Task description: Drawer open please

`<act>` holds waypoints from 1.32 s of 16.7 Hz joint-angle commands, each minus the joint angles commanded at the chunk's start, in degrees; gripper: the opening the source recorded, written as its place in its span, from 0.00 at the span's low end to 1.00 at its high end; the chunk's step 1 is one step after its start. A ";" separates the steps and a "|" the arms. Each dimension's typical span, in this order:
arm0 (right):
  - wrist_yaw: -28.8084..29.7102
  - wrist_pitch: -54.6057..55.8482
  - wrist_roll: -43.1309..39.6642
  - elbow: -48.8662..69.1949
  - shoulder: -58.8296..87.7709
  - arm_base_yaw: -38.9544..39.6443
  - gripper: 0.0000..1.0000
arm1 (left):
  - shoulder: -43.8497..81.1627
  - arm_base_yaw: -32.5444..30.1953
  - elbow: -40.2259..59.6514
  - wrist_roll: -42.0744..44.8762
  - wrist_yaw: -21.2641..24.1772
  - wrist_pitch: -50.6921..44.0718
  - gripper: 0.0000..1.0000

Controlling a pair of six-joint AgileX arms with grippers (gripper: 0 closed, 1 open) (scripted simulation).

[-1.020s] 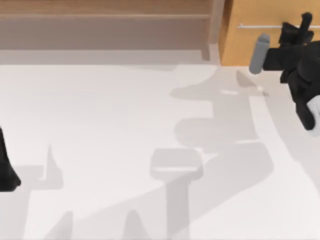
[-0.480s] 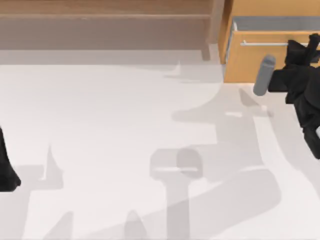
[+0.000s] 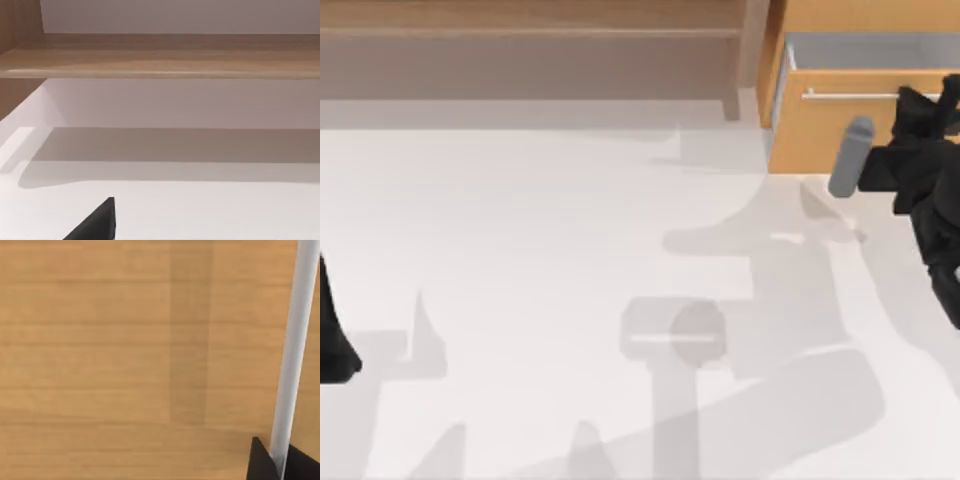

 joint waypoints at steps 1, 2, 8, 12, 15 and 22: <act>0.33 1.10 0.01 -1.31 -0.65 0.33 0.00 | 0.00 0.00 0.00 0.00 0.00 0.00 1.00; 0.62 2.23 0.02 -3.22 -1.32 0.63 0.00 | 0.00 0.00 0.00 0.00 0.00 0.00 1.00; 2.41 8.28 0.07 -14.17 -5.07 2.50 0.00 | 0.00 0.00 0.00 0.00 0.00 0.00 1.00; 2.43 8.43 0.02 -14.15 -5.06 2.28 0.00 | 0.00 0.00 0.00 0.00 0.00 0.00 1.00; 3.81 11.34 0.03 -17.67 -6.28 3.24 0.00 | 0.00 0.00 0.00 0.00 0.00 0.00 1.00; 6.56 18.40 0.12 -28.09 -8.82 6.51 0.00 | 0.00 0.00 0.00 0.00 0.00 0.00 1.00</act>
